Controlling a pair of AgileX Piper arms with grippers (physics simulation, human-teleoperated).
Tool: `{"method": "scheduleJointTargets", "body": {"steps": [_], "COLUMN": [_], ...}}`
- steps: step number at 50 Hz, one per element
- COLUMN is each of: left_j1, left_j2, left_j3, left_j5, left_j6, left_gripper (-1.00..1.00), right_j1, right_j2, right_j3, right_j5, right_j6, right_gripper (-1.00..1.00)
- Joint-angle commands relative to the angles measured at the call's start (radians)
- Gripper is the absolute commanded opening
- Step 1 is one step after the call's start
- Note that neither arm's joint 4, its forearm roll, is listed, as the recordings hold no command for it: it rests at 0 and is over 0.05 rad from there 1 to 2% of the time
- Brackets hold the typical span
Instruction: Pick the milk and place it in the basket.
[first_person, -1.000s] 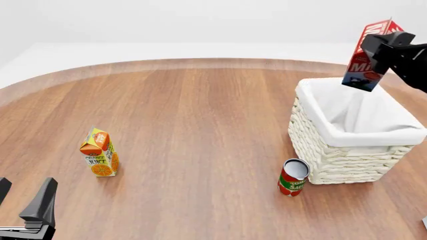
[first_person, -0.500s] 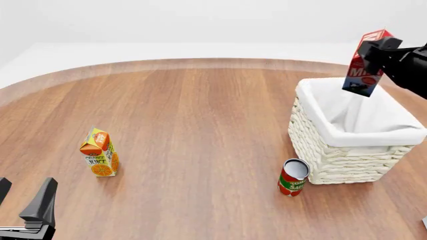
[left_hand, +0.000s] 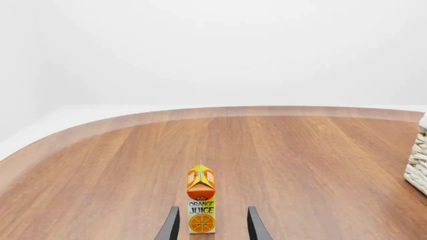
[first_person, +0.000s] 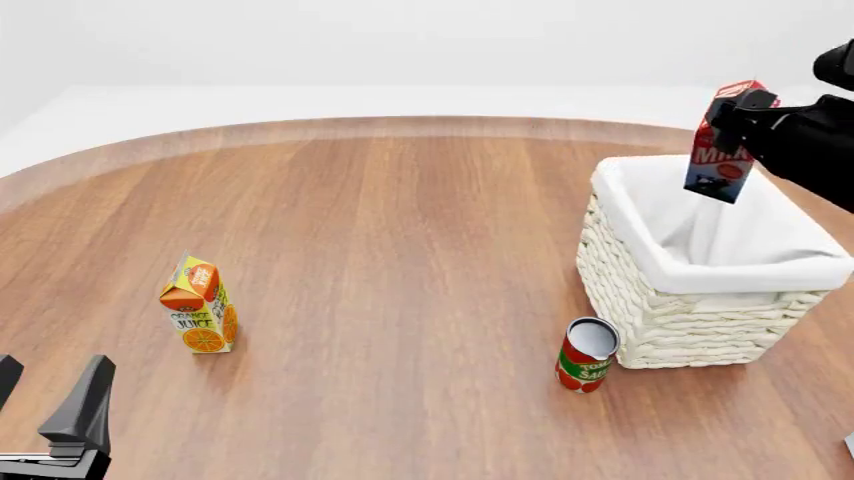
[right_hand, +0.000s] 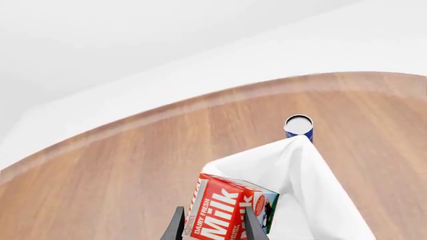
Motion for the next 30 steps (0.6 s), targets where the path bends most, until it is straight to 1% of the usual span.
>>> {"method": "scheduleJointTargets", "body": {"steps": [1,9,16,17,19,30], "left_j1": [0.000,0.000,0.000,0.000,0.000,0.000], "left_j2": [0.000,0.000,0.000,0.000,0.000,0.000], "left_j3": [0.000,0.000,0.000,0.000,0.000,0.000], "left_j5": [0.000,0.000,0.000,0.000,0.000,0.000], "left_j6": [0.000,0.000,0.000,0.000,0.000,0.000], "left_gripper": [1.00,1.00,1.00,1.00,1.00,1.00], "right_j1": [-0.012,-0.027,-0.046,-0.050,-0.050,-0.056], "right_j2": [0.056,0.094,0.117,0.121,0.125,0.165], "right_j3": [-0.009,0.015,0.010,0.008,0.013,0.019], "right_j5": [-0.057,-0.101,-0.104,-0.103,-0.112,-0.135], "right_j6": [0.017,0.028,0.014,0.004,0.015,0.010], "right_gripper": [-1.00,-1.00,-1.00,-1.00,-1.00,-1.00]}}
